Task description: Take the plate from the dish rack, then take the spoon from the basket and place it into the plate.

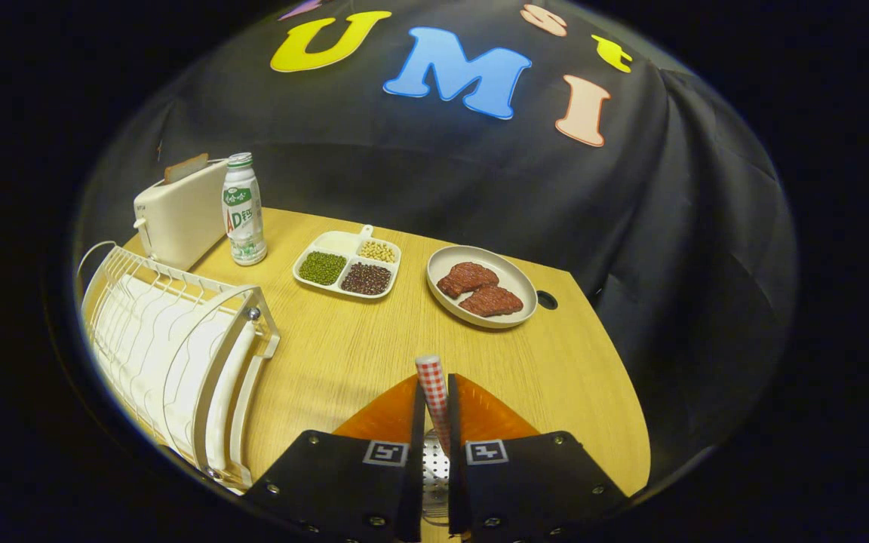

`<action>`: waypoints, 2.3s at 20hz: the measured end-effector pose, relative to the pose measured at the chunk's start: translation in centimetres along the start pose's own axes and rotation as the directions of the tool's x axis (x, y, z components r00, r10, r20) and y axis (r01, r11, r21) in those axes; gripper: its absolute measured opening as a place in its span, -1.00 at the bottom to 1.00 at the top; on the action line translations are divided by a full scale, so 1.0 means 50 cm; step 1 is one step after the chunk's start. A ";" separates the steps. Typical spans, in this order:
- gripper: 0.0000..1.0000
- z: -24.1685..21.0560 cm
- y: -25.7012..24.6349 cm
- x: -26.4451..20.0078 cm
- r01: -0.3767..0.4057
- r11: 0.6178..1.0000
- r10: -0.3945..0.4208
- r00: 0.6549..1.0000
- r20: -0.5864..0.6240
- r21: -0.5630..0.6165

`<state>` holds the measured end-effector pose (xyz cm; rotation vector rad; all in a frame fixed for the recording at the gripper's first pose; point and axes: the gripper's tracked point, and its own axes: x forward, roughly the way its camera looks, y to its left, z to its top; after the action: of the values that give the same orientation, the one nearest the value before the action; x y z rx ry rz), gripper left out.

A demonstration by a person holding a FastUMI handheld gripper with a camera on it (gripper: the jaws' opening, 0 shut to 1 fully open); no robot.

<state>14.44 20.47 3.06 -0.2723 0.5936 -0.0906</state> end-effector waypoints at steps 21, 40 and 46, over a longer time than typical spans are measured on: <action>-0.88 0.147 -0.040 -0.184 0.104 0.995 -0.102 0.970 0.221 0.003; -0.88 0.018 0.247 -0.486 -0.179 0.976 0.209 0.935 0.285 -0.127; -0.88 -0.077 0.314 -0.483 -0.253 0.950 0.288 0.936 0.203 -0.180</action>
<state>-7.58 38.56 8.64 -0.3400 0.4054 0.2520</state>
